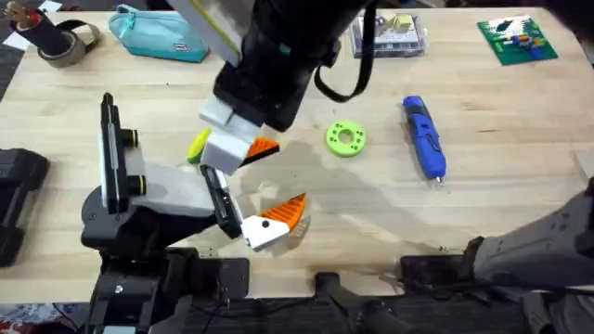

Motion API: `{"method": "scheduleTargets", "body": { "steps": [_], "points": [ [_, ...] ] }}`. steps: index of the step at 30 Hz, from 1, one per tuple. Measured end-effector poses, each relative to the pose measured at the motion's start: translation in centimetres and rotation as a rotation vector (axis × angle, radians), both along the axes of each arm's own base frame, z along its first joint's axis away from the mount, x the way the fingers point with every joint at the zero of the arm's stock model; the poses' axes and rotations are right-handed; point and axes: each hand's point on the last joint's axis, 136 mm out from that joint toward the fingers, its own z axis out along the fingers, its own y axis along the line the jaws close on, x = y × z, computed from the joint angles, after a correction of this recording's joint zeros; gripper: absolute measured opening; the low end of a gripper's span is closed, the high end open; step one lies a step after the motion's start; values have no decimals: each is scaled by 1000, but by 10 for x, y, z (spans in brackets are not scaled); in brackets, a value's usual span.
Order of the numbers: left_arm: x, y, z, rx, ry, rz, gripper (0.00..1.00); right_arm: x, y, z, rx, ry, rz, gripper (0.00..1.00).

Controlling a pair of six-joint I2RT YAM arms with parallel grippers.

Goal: Pick up the gripper from the table and insert it into the empty holder that is missing its gripper. Then pick up a screw, insert it into the mounting hole, and use the screwdriver to tighten it. Finally, clean up the table by picking up the vegetable and placing it into the bucket.

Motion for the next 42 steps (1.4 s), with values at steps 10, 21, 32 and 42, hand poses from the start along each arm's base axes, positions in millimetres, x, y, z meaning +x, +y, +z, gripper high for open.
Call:
{"method": "scheduleTargets", "body": {
  "steps": [10,21,32,42],
  "points": [
    [0,0,0,0,0,0,987,5,5,-40,-32,47,-24,964],
    [0,0,0,0,0,0,986,8,16,-54,2,115,-42,691],
    [0,0,0,0,0,0,987,8,18,-62,-11,133,-44,476],
    [0,0,0,0,0,0,988,9,19,-61,-6,131,-46,363]
  ]
}}
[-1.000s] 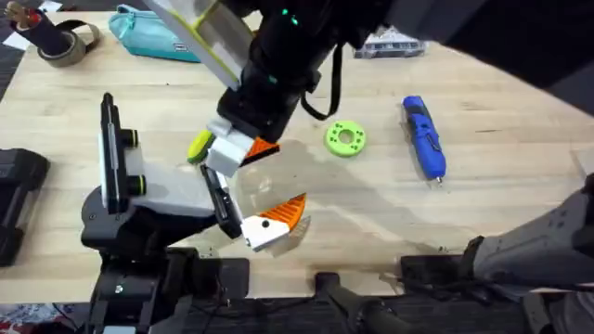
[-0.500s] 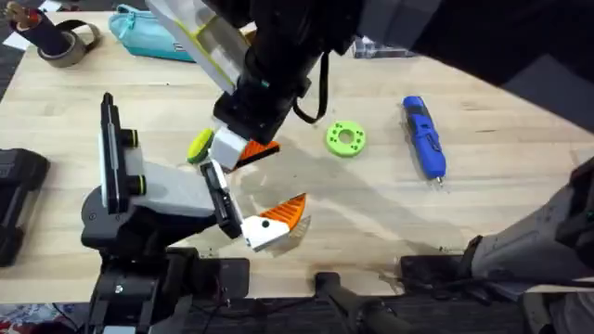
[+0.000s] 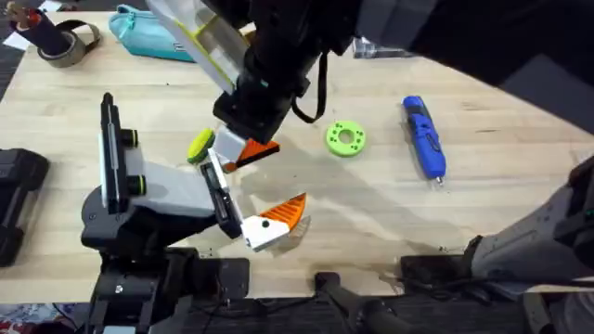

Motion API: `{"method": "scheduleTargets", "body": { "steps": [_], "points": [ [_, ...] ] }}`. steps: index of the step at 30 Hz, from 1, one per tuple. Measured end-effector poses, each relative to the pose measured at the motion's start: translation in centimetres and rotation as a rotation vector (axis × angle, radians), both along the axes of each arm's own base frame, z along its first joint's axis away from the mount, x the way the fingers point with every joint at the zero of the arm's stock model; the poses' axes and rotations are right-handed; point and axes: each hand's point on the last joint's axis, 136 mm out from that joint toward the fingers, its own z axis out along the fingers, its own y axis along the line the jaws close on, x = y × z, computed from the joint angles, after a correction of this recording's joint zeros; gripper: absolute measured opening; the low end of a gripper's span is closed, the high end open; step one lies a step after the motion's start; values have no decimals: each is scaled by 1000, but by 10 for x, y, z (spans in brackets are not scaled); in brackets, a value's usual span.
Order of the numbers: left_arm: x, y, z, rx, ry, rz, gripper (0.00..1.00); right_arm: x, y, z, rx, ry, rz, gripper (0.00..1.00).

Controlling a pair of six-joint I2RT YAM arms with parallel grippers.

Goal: Pick up the gripper from the table and insert it into the empty holder that is missing its gripper. Then pick up a screw, insert it into the mounting hole, and use the screwdriver to tighten it. Finally, clean up the table by picking up the vegetable and placing it into the bucket.

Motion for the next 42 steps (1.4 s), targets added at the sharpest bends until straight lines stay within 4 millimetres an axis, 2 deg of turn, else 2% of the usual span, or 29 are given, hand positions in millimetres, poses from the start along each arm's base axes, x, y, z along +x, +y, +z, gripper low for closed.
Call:
{"method": "scheduleTargets", "body": {
  "steps": [10,14,16,17,31,42],
  "points": [
    [0,0,0,0,0,0,988,-3,2,1,10,15,7,277],
    [0,0,0,0,0,0,986,-3,2,1,12,19,4,149],
    [0,0,0,0,0,0,986,-3,2,1,12,20,4,32],
    [0,0,0,0,0,0,986,-3,2,1,13,21,2,13],
    [0,0,0,0,0,0,987,-3,3,1,16,21,3,6],
    [-2,-1,0,-1,-1,-15,987,-6,-6,3,-18,34,-4,6]
  ]
}}
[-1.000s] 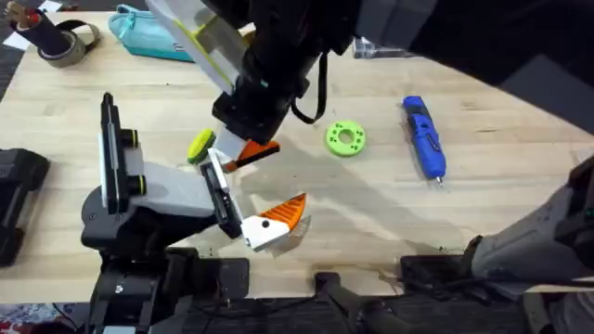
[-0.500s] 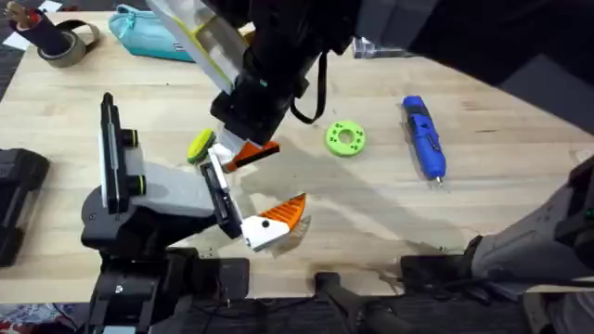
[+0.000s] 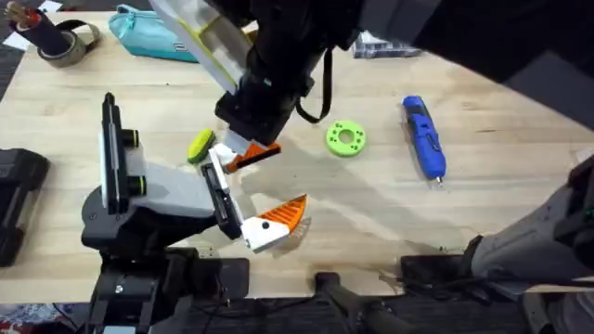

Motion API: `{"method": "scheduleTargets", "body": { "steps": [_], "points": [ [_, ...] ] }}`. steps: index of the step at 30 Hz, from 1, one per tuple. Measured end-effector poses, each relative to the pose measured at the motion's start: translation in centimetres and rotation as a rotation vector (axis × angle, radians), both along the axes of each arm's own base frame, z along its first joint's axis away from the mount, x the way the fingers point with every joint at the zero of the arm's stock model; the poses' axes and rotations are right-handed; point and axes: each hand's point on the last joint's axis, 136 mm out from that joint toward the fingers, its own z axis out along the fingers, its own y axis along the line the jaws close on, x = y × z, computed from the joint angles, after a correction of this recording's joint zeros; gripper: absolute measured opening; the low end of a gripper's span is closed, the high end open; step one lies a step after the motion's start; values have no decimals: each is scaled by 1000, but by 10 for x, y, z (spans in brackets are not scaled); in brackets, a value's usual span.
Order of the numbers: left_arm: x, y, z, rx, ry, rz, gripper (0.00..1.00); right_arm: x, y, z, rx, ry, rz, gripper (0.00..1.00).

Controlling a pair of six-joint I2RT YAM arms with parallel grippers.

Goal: Pick up the gripper from the table and insert it into the empty holder that is missing its gripper. Then pick up a screw, insert it into the mounting hole, and use the screwdriver to tighten it. Finally, clean up the table by picking up the vegetable and placing it into the bucket.

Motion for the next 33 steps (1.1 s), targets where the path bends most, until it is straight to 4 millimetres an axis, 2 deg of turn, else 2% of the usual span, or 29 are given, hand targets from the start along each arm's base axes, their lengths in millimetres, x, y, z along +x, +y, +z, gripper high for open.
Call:
{"method": "scheduleTargets", "body": {
  "steps": [13,33],
  "points": [
    [0,0,0,-1,1,0,987,7,3,4,17,-31,-9,6],
    [0,0,0,-1,1,0,987,2,1,3,11,-4,-3,6]
  ]
}}
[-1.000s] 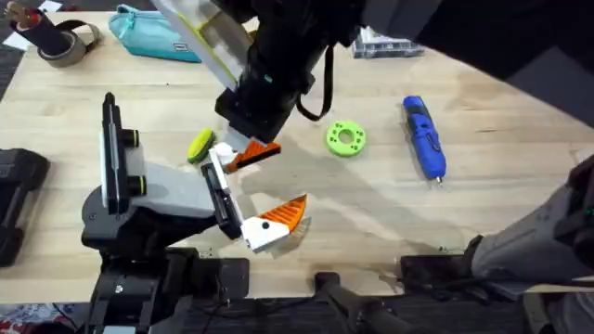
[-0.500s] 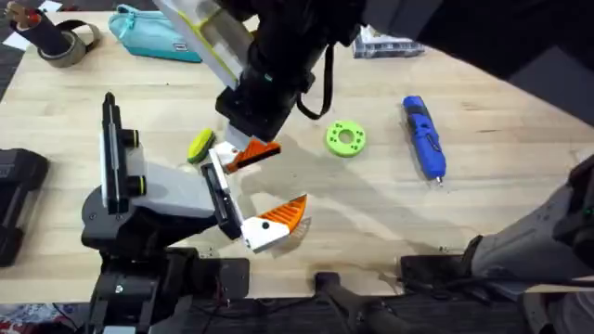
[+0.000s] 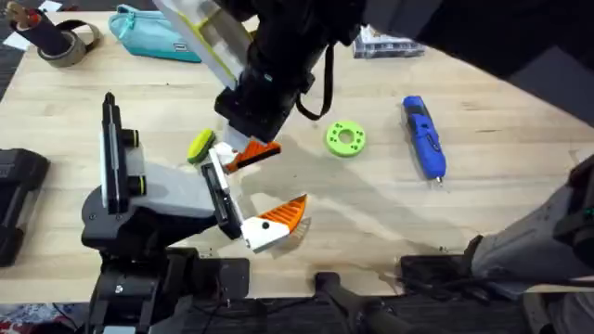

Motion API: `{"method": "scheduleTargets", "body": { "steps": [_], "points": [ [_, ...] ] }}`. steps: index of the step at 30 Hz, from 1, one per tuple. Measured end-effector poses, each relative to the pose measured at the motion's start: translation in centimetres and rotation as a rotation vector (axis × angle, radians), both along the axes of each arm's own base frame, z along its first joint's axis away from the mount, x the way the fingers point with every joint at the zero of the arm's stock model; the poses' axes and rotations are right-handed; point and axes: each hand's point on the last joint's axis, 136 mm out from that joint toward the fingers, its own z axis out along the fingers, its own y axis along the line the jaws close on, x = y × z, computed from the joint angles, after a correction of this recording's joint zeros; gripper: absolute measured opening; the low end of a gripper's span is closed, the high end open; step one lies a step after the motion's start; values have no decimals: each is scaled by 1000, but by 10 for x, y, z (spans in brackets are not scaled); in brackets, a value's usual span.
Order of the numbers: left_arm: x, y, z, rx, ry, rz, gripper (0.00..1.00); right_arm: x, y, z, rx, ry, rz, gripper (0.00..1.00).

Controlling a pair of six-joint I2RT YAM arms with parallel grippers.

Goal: Pick up the gripper from the table and insert it into the empty holder that is missing its gripper. Then pick up a screw, insert it into the mounting hole, and use the screwdriver to tighten it. Finally, clean up the table by picking up the vegetable and placing it into the bucket.

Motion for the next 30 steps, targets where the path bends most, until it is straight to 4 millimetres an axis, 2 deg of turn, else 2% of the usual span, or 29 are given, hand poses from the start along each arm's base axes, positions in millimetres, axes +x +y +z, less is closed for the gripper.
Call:
{"method": "scheduleTargets", "body": {
  "steps": [30],
  "points": [
    [0,0,0,0,0,0,987,-1,7,-2,10,-3,10,6]
  ]
}}
